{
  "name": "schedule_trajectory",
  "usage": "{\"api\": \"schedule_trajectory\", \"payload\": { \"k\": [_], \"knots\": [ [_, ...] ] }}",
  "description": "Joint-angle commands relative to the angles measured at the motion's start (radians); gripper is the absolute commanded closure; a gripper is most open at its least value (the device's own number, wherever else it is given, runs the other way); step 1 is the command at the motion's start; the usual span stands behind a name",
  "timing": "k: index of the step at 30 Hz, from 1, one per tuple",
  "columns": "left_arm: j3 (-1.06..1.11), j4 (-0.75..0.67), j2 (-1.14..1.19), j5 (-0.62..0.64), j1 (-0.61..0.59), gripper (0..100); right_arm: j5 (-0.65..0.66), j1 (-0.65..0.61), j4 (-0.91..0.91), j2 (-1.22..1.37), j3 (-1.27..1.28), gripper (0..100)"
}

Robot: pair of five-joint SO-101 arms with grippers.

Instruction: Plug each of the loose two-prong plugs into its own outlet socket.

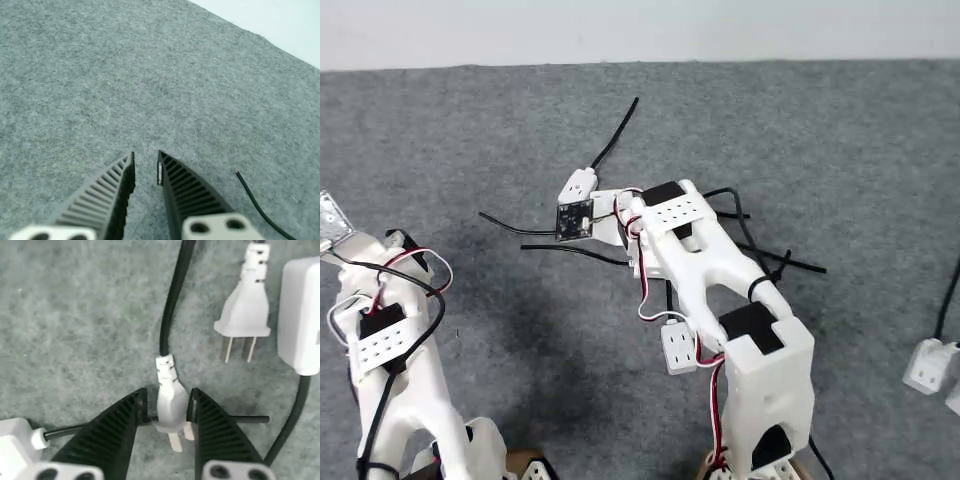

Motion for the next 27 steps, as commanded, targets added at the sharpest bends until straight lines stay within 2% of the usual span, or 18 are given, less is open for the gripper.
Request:
{"api": "schedule_trajectory", "payload": {
  "k": [1, 6, 7, 9, 10, 12, 13, 15, 17, 19, 20, 21, 23, 25, 27],
  "knots": [
    [-0.038, 0.000, -0.002, -0.015, -0.005, 92, 0.017, 0.025, 0.012, -0.005, -0.051, 86.5],
    [-0.038, 0.000, -0.002, -0.015, -0.005, 92, 0.018, 0.024, 0.010, 0.012, -0.051, 87.1],
    [-0.038, 0.000, -0.002, -0.015, -0.005, 92, 0.017, 0.021, 0.015, 0.015, -0.051, 88.4],
    [-0.038, 0.000, -0.002, -0.015, -0.005, 92, 0.005, 0.002, 0.021, 0.022, -0.044, 97.2],
    [-0.038, 0.000, -0.002, -0.015, -0.005, 92, -0.025, -0.007, 0.039, 0.024, -0.044, 99.8],
    [-0.038, 0.000, -0.002, -0.015, -0.005, 92, -0.118, -0.033, 0.082, 0.013, -0.044, 98.9],
    [-0.038, 0.000, -0.002, -0.015, -0.005, 92, -0.183, -0.051, 0.096, 0.002, -0.046, 99.5],
    [-0.038, 0.000, -0.002, -0.015, -0.005, 92, -0.393, -0.091, 0.102, -0.036, -0.038, 99.1],
    [-0.038, -0.002, -0.002, -0.015, -0.005, 92, -0.700, -0.111, 0.059, -0.088, -0.003, 99.1],
    [-0.038, -0.002, -0.002, -0.015, -0.005, 92, -1.069, -0.090, 0.001, -0.165, 0.071, 99.1],
    [-0.038, -0.002, -0.002, -0.015, -0.005, 92, -1.214, -0.076, -0.016, -0.211, 0.117, 99.1],
    [-0.038, -0.002, -0.002, -0.015, -0.005, 92, -1.303, -0.065, -0.030, -0.259, 0.167, 99.1],
    [-0.038, -0.002, -0.002, -0.015, -0.006, 92, -1.395, -0.062, -0.062, -0.363, 0.278, 99.1],
    [-0.038, -0.002, -0.002, -0.034, -0.006, 92, -1.452, -0.065, -0.122, -0.483, 0.416, 99.1],
    [-0.038, -0.002, -0.002, -0.061, -0.005, 92, -1.455, -0.082, -0.211, -0.596, 0.546, 99.1]
  ]
}}
